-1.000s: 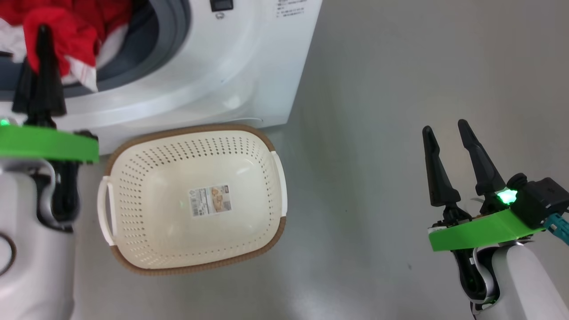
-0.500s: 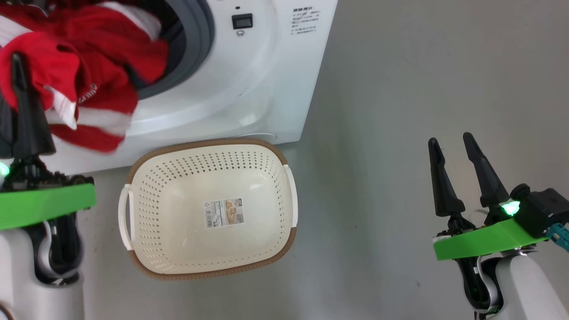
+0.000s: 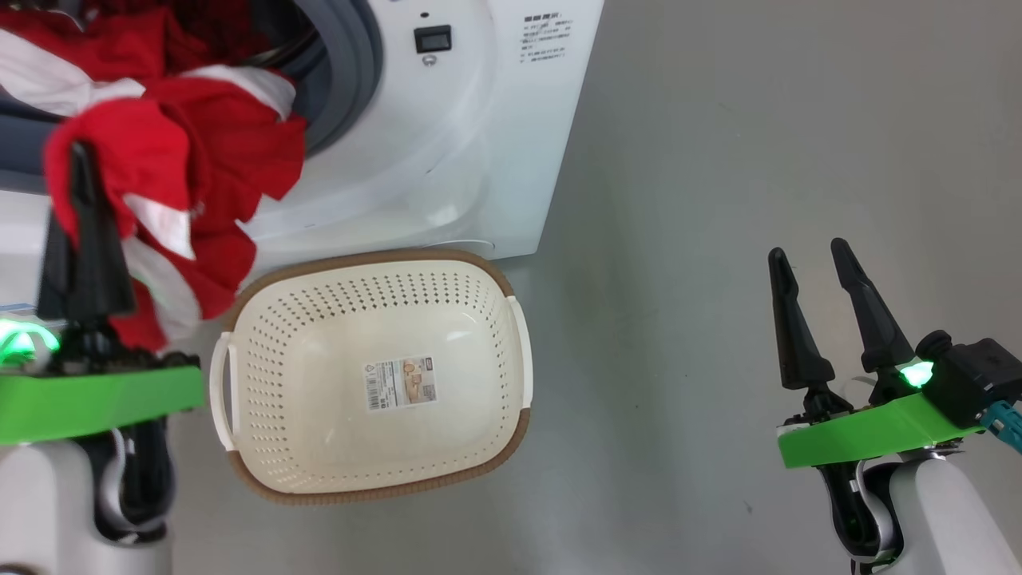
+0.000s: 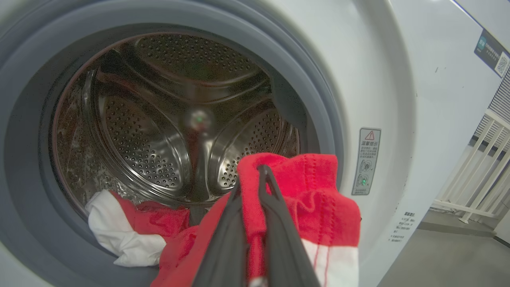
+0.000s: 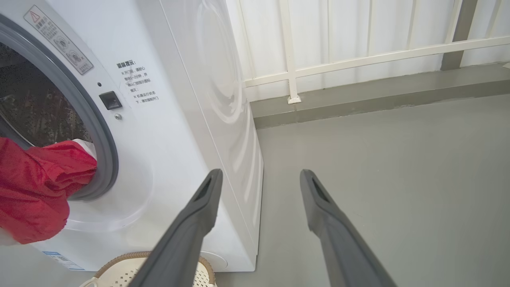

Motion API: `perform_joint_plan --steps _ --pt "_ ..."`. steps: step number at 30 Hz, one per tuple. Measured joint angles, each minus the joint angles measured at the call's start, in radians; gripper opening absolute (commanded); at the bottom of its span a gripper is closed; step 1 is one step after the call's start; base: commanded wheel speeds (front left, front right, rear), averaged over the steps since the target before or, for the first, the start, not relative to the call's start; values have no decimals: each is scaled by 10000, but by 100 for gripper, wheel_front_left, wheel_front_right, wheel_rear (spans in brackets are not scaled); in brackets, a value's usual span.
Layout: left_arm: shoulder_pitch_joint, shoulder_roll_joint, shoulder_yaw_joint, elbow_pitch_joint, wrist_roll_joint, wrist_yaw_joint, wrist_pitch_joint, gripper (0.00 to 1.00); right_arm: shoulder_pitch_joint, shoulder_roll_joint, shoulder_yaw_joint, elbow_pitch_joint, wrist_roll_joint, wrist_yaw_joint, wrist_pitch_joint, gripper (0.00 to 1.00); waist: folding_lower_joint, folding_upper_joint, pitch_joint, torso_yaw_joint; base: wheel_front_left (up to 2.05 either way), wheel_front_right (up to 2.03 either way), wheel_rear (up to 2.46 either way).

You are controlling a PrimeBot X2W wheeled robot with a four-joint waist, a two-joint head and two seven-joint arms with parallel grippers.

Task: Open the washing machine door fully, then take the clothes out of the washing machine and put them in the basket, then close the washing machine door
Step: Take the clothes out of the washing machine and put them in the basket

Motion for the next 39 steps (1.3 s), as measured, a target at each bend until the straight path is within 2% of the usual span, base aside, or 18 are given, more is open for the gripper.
perform_joint_plan --steps 6,7,13,26,39 --pt "423 -33 -316 1149 2 0 2 0 4 0 84 -4 90 0 0 100 0 0 136 -91 0 0 0" --pt "488 -67 -640 2013 2 0 4 0 -1 0 167 -23 104 0 0 100 0 0 352 -153 0 0 0" --pt "383 -46 -966 3423 -2 0 6 0 -23 0 205 -96 267 0 0 100 0 0 800 -233 0 0 0" --pt "-1059 276 -1797 6220 -188 0 6 0 -589 -2 222 -405 351 0 0 100 0 0 2243 -455 0 0 0" --pt "-2825 558 -2211 8009 -182 -2 6 0 -1128 -2 224 -709 351 0 0 100 0 0 3717 -600 0 0 0"
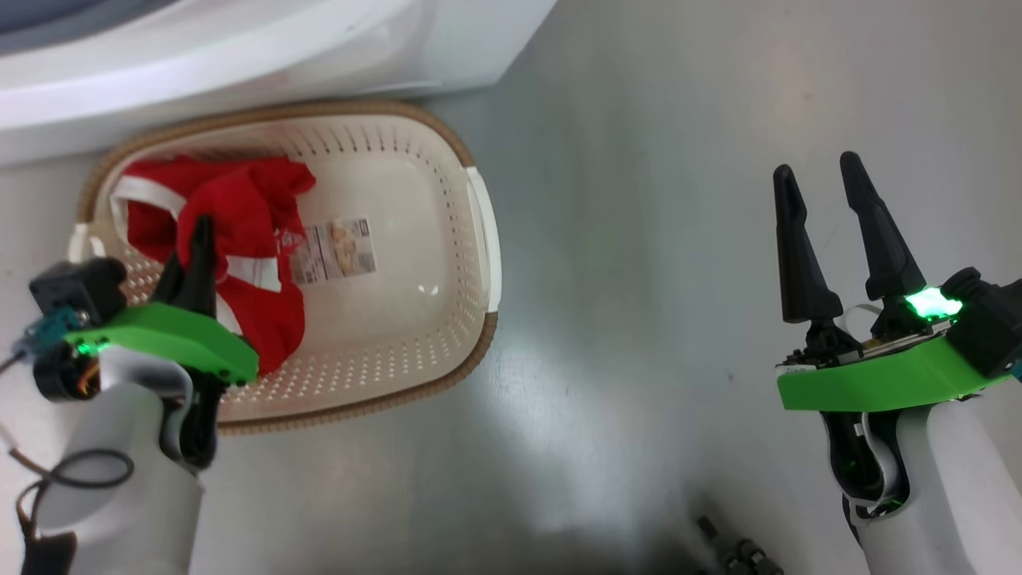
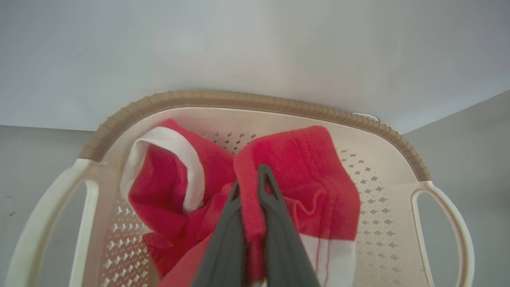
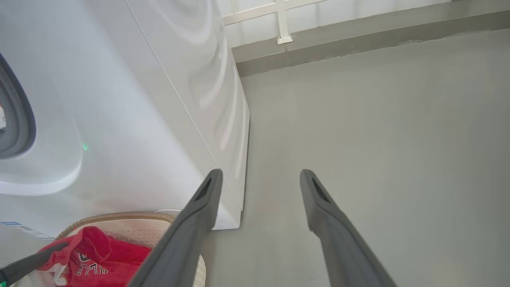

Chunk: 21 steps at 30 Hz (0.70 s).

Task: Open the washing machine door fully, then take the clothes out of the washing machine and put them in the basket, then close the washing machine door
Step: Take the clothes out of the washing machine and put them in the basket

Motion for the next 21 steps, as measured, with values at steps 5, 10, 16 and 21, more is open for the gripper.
perform_joint_plan --steps 5,10,16,21 --pt "-454 48 -134 575 -73 0 0 0 -141 0 -8 -75 0 0 0 100 0 0 398 -17 0 0 0" --pt "-811 46 -182 984 -105 0 0 4 -200 0 -13 -125 -2 0 0 100 0 0 694 1 0 0 0" --pt "-907 -25 -196 1116 -125 0 0 100 -299 -2 -31 -111 -13 0 0 100 0 0 587 77 0 0 0" --pt "-900 -130 -174 1058 -194 0 0 100 -319 -2 -46 -61 -31 0 0 100 0 0 321 145 0 0 0"
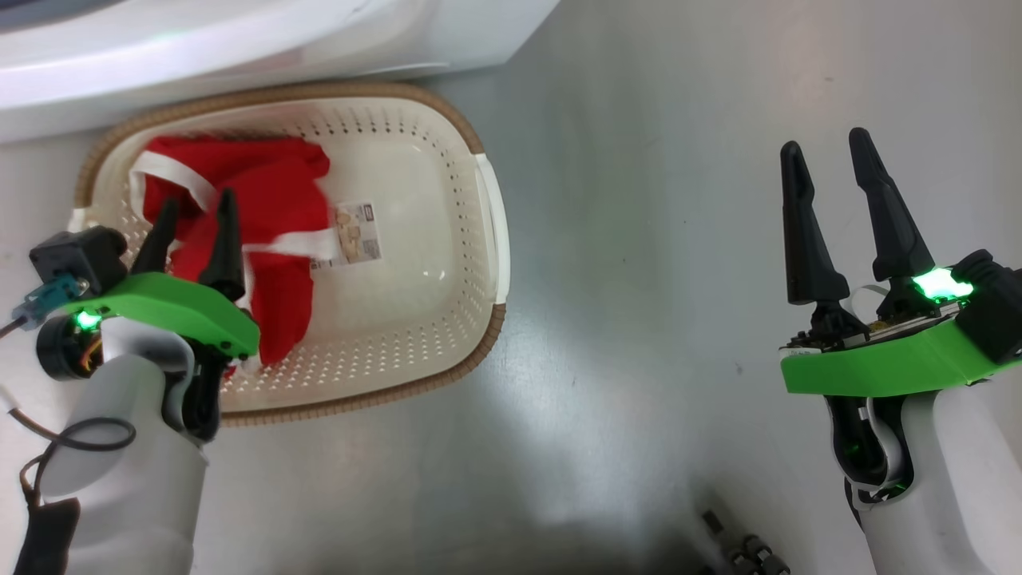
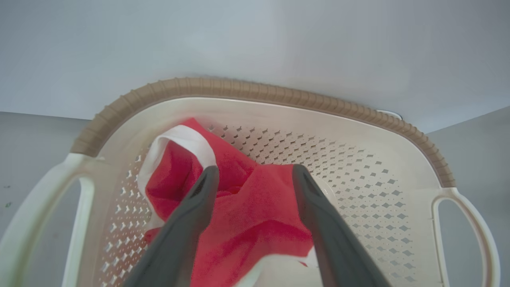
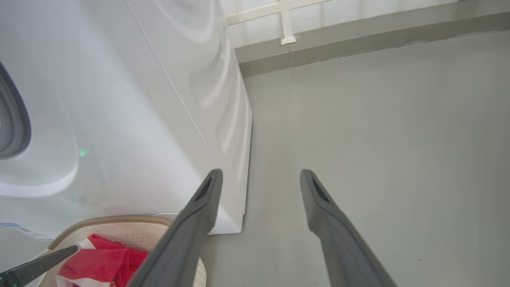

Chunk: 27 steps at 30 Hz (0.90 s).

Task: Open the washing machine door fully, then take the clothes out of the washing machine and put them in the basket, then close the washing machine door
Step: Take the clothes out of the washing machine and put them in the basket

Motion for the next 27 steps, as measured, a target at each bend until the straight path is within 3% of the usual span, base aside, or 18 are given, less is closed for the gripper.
perform_joint_plan --steps 8,27 --pt "576 -35 245 -537 -71 0 0 100 10 -2 -61 169 -146 0 0 100 0 0 -562 106 0 0 0" --pt "3200 -347 1626 -3944 788 2 0 100 1058 0 -190 857 -445 0 0 100 0 0 -2923 525 0 0 0"
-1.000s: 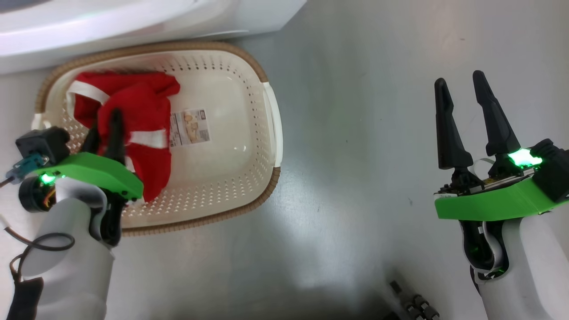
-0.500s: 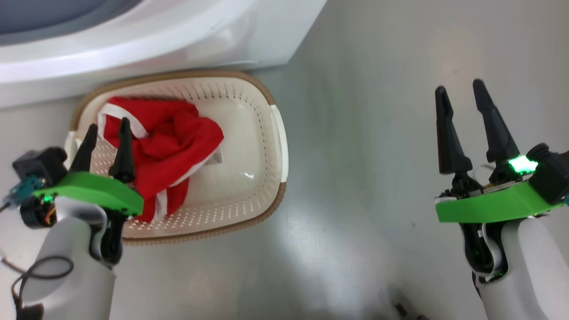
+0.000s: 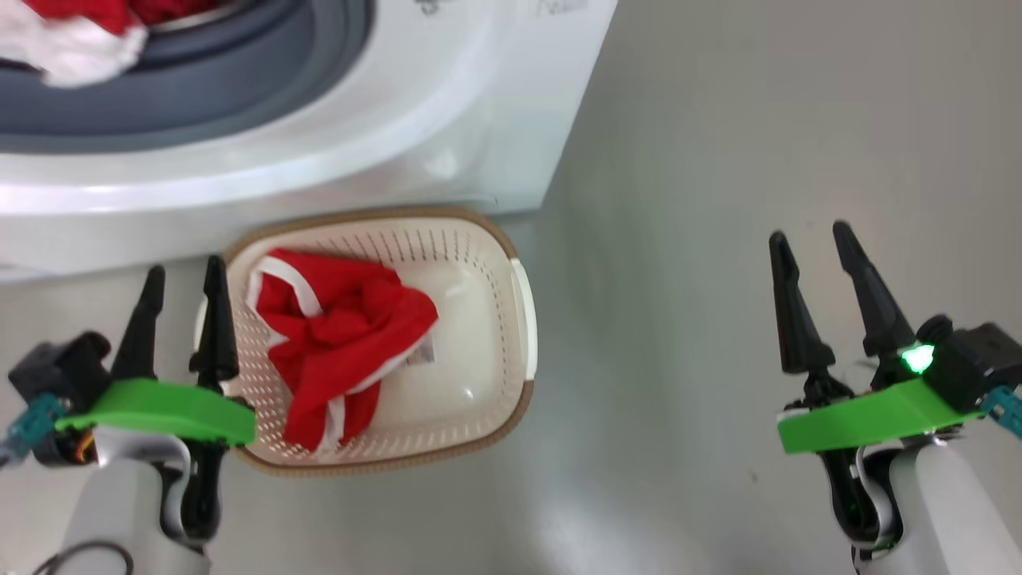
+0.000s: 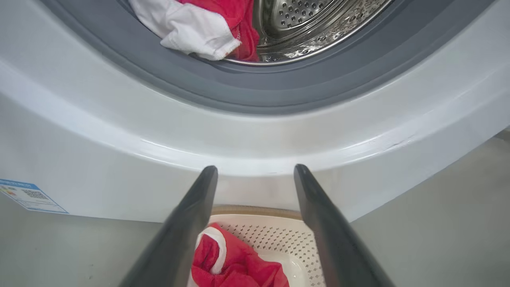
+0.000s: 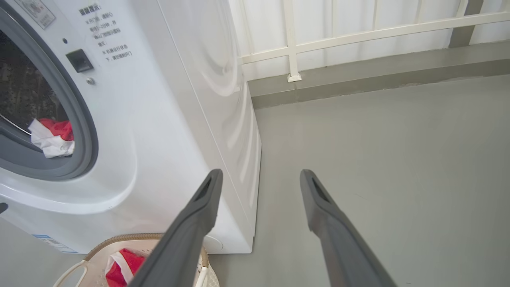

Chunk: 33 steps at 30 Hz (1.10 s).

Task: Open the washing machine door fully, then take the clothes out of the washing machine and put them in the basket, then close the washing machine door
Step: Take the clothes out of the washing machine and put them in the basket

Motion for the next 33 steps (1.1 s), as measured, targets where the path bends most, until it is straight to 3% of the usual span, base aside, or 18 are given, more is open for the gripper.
perform_joint_plan --steps 18,33 --pt "2828 -307 485 -2805 1120 0 0 100 1723 13 -257 261 -142 0 0 100 0 0 -2527 441 0 0 0" --pt "5141 -545 803 -4312 1348 0 0 100 3142 100 -731 253 -69 0 0 100 0 0 -3879 704 0 0 0"
